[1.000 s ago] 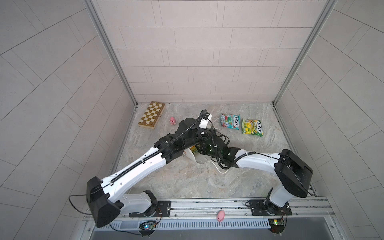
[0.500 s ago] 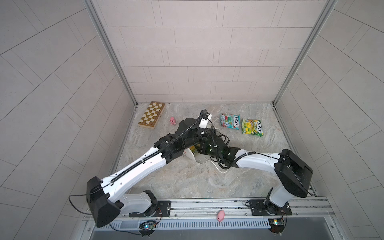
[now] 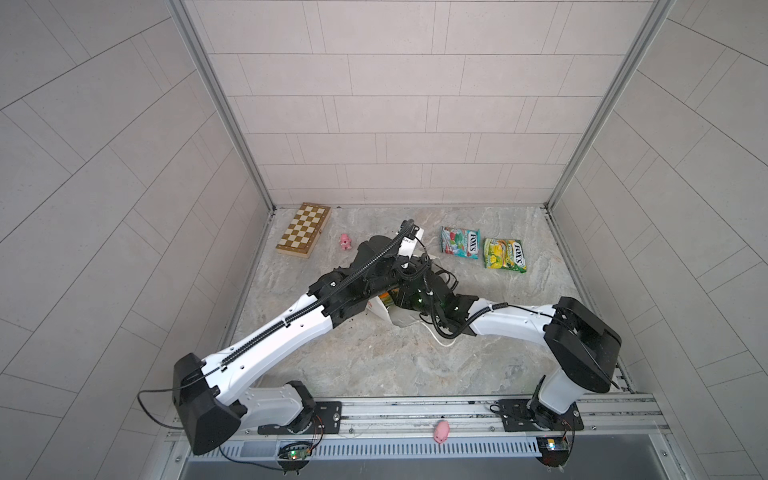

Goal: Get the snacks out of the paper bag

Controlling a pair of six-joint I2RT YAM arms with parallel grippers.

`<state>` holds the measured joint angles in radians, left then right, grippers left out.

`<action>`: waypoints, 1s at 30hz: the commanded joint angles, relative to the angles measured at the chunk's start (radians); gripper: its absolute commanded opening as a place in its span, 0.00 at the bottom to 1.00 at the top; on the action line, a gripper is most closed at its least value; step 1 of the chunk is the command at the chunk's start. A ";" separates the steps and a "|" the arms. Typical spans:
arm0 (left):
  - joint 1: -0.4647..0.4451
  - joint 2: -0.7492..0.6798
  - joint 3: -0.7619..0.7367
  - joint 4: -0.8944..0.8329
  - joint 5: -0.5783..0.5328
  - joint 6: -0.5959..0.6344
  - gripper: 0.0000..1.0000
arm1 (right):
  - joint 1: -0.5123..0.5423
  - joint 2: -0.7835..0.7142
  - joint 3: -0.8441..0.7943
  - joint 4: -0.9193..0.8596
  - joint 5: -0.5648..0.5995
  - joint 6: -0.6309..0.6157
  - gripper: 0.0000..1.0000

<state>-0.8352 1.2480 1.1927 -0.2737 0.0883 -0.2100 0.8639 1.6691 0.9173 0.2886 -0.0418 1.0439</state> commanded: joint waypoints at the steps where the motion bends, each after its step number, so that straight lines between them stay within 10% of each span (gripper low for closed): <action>1: -0.010 -0.030 -0.005 0.024 0.003 0.008 0.00 | -0.002 0.029 0.022 0.007 0.019 0.028 0.43; 11: -0.011 -0.032 -0.004 0.022 0.002 0.010 0.00 | -0.011 0.072 0.053 0.004 0.025 0.037 0.39; 18: -0.012 -0.035 -0.006 0.021 -0.016 0.013 0.00 | -0.013 0.055 0.042 -0.004 0.033 0.029 0.00; 30: -0.012 -0.040 -0.009 0.006 -0.103 0.016 0.00 | -0.018 -0.078 -0.037 -0.073 0.010 -0.072 0.00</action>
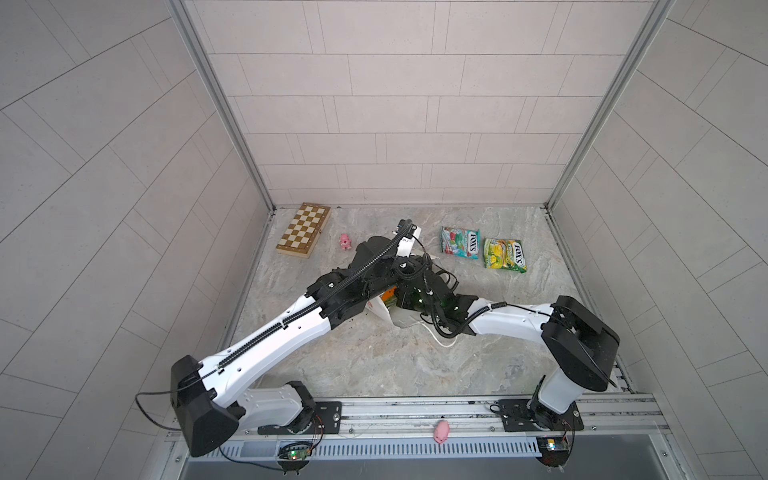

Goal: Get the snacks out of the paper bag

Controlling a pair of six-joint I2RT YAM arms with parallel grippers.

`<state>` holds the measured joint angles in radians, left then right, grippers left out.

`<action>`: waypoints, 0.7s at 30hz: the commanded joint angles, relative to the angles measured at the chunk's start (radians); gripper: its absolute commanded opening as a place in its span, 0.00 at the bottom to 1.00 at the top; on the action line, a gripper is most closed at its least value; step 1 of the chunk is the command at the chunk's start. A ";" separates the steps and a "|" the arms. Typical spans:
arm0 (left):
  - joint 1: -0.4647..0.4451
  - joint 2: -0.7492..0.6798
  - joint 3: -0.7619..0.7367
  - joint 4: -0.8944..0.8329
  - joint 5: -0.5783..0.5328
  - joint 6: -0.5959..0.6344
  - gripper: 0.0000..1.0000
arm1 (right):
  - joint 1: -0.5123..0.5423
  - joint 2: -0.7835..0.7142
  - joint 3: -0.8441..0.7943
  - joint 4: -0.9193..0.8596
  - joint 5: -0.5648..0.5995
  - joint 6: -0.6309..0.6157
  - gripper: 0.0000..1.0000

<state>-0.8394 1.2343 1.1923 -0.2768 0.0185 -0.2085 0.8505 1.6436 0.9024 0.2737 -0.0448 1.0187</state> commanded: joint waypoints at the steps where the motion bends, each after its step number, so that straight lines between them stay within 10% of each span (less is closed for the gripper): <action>1: -0.008 -0.026 -0.011 0.010 -0.041 0.015 0.00 | -0.004 -0.065 -0.026 -0.072 0.015 -0.057 0.00; 21: -0.007 -0.019 -0.010 0.008 -0.045 0.005 0.00 | -0.014 -0.216 -0.043 -0.185 0.024 -0.168 0.12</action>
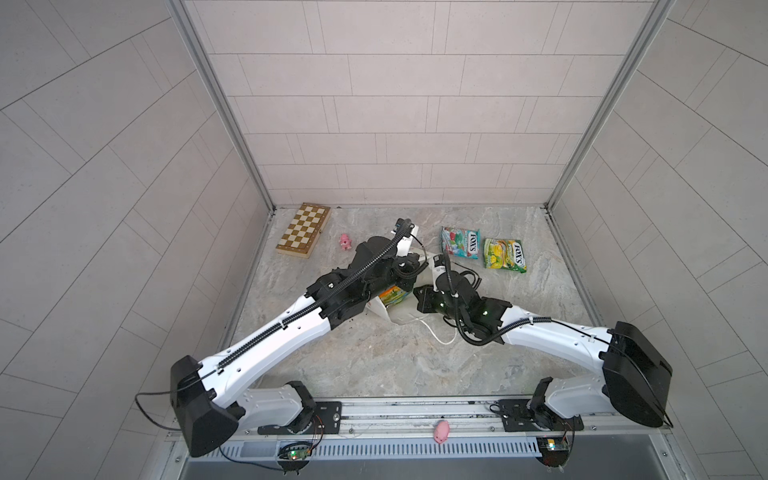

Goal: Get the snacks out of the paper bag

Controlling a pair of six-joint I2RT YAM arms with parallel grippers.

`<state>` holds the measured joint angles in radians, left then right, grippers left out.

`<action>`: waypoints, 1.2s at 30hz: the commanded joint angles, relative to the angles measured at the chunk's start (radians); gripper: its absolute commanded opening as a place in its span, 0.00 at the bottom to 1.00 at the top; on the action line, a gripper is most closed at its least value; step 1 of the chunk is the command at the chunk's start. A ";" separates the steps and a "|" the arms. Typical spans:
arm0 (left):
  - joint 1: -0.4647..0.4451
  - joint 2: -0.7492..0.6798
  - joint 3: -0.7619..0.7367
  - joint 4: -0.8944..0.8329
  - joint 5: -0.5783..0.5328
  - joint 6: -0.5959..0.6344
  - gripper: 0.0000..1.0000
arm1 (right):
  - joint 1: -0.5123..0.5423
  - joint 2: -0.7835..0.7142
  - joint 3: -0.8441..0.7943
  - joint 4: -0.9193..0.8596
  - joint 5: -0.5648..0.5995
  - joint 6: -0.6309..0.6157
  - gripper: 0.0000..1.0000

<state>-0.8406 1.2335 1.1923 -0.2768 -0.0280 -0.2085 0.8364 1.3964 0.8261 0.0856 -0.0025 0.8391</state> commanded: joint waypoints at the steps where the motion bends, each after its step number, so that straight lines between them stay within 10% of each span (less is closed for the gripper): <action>1: -0.008 -0.017 -0.011 0.008 0.004 0.006 0.00 | 0.000 0.045 0.045 0.008 -0.023 0.018 0.15; 36: -0.012 -0.028 -0.013 0.015 0.024 0.008 0.00 | 0.000 0.316 0.117 0.316 -0.027 0.248 0.39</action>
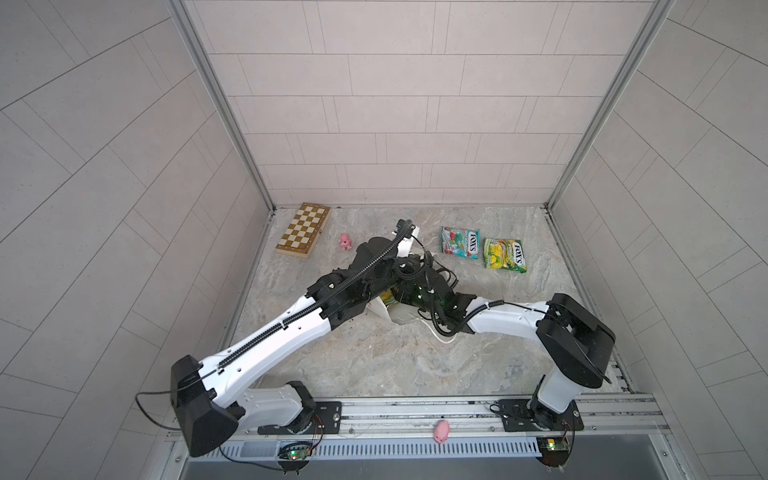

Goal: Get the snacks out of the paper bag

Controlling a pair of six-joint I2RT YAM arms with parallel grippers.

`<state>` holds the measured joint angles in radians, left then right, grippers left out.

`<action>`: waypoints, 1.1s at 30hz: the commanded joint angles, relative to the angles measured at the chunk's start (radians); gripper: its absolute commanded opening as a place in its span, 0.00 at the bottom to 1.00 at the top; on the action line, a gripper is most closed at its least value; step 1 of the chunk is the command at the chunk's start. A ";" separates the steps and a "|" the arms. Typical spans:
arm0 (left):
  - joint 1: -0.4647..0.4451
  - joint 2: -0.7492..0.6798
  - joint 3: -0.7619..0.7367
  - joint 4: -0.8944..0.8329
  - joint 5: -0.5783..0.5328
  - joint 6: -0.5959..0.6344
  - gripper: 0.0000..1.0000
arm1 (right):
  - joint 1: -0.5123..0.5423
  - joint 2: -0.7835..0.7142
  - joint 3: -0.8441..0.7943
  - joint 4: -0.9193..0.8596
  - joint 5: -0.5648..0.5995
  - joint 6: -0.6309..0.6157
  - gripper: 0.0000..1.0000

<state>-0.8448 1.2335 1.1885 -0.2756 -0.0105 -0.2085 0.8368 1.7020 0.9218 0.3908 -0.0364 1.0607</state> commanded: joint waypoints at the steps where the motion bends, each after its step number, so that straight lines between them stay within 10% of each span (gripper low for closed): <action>1: -0.008 -0.028 -0.007 0.015 0.007 0.008 0.00 | -0.001 0.016 0.022 0.011 0.007 0.027 0.40; 13: -0.011 -0.028 -0.007 0.014 0.010 0.009 0.00 | -0.005 0.084 0.061 -0.022 0.051 0.063 0.43; 22: -0.011 -0.030 -0.011 0.013 -0.013 0.009 0.00 | -0.007 0.063 0.076 -0.078 0.053 0.047 0.02; 33: -0.011 -0.039 -0.021 0.008 -0.105 0.006 0.00 | -0.007 -0.102 0.003 -0.196 0.045 -0.069 0.00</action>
<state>-0.8513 1.2232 1.1824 -0.2775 -0.0746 -0.2089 0.8322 1.6634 0.9329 0.2485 -0.0029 1.0439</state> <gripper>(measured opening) 0.060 0.048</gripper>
